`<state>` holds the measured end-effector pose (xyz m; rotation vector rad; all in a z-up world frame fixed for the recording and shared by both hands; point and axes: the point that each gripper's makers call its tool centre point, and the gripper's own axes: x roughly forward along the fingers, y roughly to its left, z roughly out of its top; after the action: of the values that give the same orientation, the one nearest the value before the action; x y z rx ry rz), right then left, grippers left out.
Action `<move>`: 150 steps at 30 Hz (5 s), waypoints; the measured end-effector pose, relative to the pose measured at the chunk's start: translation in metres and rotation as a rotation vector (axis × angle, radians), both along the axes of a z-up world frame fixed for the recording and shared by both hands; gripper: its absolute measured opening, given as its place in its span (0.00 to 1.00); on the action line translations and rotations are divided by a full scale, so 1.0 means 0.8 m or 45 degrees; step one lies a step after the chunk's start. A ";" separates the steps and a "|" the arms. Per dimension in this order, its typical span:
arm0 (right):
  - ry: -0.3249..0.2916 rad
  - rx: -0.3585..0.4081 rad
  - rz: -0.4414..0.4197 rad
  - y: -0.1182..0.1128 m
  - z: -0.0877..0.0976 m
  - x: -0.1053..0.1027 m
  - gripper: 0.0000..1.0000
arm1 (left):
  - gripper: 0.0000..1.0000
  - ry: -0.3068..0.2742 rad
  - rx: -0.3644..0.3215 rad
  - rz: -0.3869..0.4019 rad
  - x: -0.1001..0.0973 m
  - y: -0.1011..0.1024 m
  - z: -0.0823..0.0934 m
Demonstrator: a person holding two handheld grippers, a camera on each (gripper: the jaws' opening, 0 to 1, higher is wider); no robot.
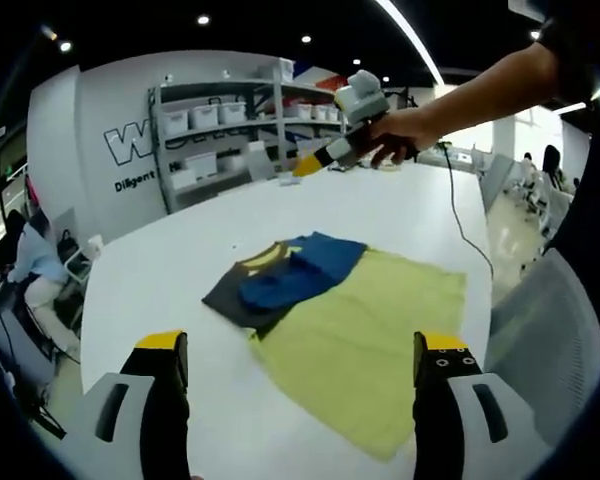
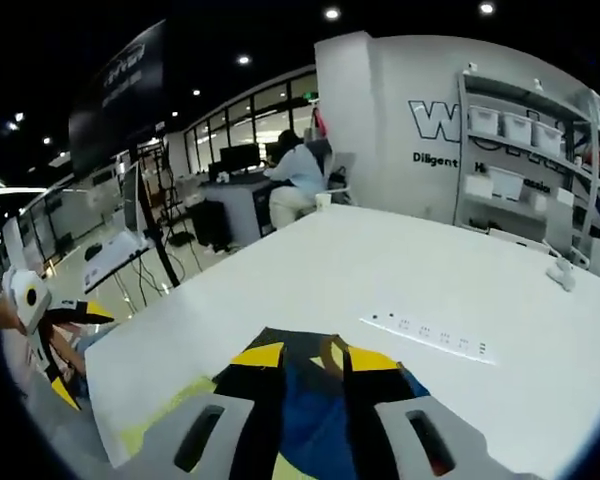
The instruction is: Fold the garment on the visible template until the final outline fits inside the template.
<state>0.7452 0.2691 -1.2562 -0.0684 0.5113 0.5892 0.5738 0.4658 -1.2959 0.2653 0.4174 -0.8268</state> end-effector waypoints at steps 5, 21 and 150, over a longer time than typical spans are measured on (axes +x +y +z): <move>0.002 -0.015 0.045 0.010 -0.011 -0.001 0.20 | 0.90 0.001 -0.010 0.005 0.000 -0.001 0.004; 0.110 -0.071 0.195 0.078 -0.087 -0.010 0.24 | 0.92 0.076 -0.027 0.117 -0.004 0.026 -0.021; 0.306 -0.119 -0.311 -0.179 -0.212 0.036 0.13 | 0.84 0.294 -0.075 0.195 -0.008 -0.030 -0.073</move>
<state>0.7741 0.1263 -1.4257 -0.0226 0.7687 0.3353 0.5674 0.4417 -1.3544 0.0811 0.6206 -0.7198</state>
